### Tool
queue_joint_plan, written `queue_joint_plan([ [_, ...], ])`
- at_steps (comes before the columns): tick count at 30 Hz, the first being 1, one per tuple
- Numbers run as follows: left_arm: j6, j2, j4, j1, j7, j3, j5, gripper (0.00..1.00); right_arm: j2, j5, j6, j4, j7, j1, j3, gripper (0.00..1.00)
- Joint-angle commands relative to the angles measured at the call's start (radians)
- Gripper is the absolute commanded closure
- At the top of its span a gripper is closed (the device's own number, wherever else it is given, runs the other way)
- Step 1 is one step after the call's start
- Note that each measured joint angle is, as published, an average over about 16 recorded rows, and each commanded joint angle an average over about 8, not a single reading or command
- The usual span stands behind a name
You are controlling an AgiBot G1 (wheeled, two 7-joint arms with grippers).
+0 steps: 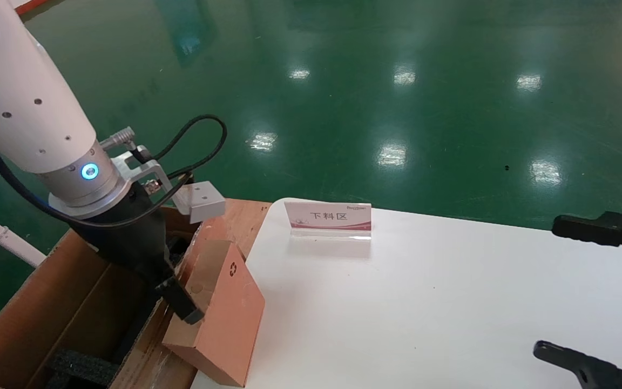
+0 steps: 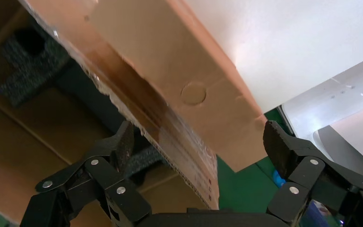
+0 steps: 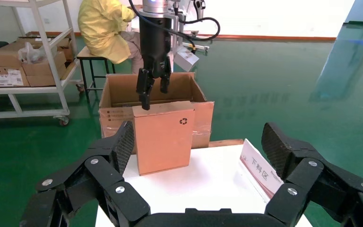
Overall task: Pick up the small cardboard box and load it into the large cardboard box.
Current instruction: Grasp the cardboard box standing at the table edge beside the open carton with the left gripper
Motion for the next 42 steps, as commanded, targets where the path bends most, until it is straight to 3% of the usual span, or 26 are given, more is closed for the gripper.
queue_joint_plan([
  [1,-0.006,0.003,0.000,-0.010,-0.015,0.033,-0.008,0.00,0.000,0.000,0.000,0.000,0.000,0.000,0.000,0.00],
  [17,-0.047,-0.037,-0.001,-0.018,-0.004,0.052,-0.095,0.00,0.001,0.001,0.001,0.000,-0.001,0.000,-0.001,0.00],
  [42,-0.058,-0.010,0.016,0.008,-0.019,0.104,-0.072,0.00,0.001,0.002,0.001,0.000,-0.001,0.000,-0.002,0.00],
])
